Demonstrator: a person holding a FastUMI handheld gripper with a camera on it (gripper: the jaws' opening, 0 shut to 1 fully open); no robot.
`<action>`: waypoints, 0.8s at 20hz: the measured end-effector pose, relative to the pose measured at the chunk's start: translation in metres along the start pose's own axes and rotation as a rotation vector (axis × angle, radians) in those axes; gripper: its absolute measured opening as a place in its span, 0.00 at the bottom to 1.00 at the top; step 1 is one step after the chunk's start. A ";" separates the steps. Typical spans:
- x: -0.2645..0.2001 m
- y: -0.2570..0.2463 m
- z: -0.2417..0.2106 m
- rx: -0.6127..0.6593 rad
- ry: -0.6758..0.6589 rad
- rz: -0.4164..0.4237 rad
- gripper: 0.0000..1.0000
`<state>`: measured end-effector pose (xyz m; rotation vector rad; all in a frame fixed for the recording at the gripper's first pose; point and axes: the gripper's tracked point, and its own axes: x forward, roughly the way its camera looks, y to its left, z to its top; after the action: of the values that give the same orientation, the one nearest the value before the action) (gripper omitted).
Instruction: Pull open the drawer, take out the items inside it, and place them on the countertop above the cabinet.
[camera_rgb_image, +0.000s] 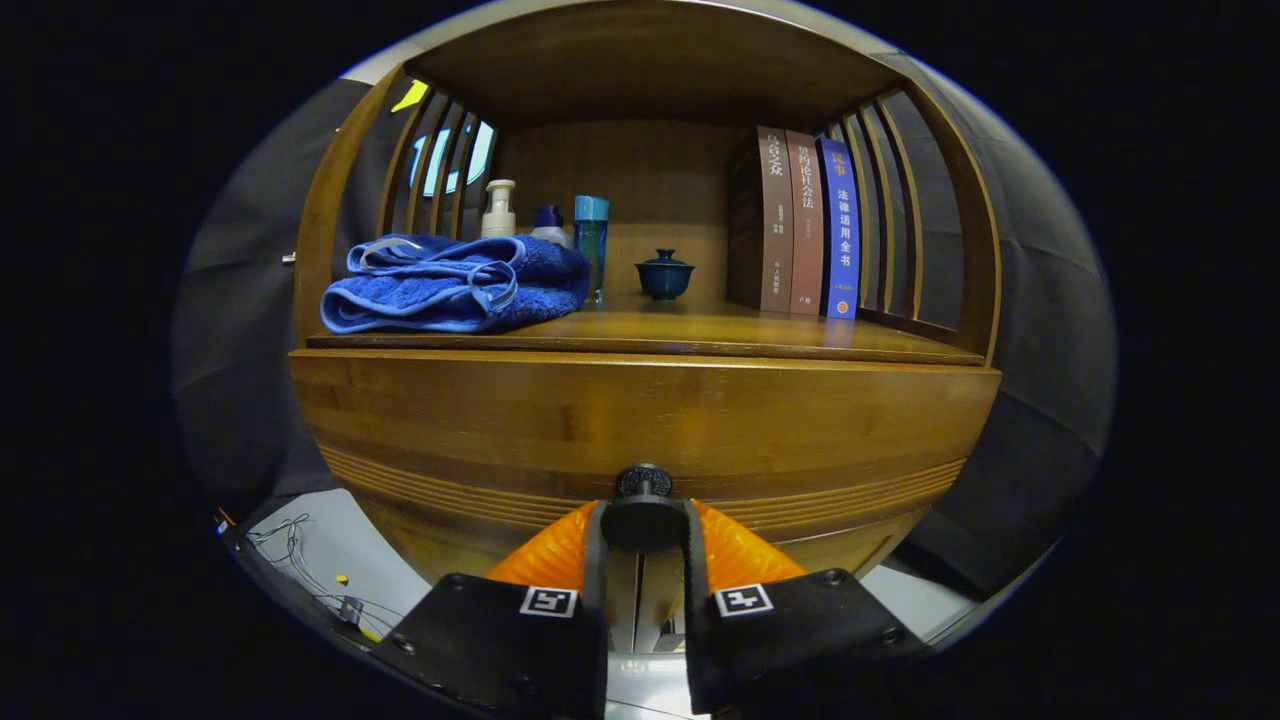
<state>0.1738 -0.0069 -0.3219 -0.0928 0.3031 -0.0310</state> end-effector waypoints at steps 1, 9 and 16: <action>-0.006 -0.001 -0.001 0.007 0.000 -0.001 0.36; -0.073 -0.002 -0.018 0.027 0.009 0.006 0.36; -0.126 -0.002 -0.034 0.037 0.010 0.007 0.35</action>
<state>0.0435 -0.0062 -0.3163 -0.0545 0.3126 -0.0306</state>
